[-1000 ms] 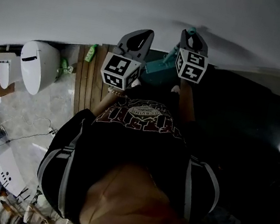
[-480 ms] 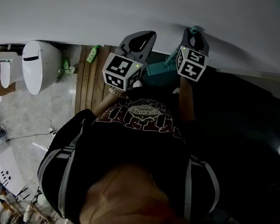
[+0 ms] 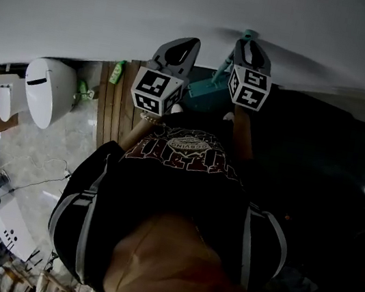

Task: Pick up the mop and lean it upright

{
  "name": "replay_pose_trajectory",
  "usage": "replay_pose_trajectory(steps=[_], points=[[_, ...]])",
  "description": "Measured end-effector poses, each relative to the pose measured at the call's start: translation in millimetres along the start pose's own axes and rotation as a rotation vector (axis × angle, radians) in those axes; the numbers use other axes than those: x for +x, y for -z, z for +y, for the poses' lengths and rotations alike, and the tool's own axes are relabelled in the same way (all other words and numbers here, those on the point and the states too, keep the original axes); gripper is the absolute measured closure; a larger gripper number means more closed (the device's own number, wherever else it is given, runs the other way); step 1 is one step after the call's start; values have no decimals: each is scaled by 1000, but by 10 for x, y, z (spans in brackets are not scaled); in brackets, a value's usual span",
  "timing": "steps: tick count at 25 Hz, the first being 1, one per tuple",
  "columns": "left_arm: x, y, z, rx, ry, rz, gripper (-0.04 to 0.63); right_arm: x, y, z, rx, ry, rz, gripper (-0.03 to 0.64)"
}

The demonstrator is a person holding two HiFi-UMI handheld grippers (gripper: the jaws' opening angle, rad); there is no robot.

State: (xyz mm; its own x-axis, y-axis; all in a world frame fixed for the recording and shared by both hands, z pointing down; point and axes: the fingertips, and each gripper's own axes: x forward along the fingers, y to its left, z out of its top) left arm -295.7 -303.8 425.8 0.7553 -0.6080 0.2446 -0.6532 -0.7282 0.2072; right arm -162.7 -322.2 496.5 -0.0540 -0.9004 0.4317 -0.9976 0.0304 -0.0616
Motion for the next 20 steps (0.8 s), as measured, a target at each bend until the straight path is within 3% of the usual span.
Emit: replay_pose_trajectory(steps=[8,12,20], points=[[70,-13,-187,5,40,3,557,-274,-65,-7,18,-26,-39,497],[102,-14,-273,15,59,3,557,-441,-154,-31,35,-26,-81,585],[113,-44,-475,15,93,-8,557,-742,-299,59,38,-54,-121,597]])
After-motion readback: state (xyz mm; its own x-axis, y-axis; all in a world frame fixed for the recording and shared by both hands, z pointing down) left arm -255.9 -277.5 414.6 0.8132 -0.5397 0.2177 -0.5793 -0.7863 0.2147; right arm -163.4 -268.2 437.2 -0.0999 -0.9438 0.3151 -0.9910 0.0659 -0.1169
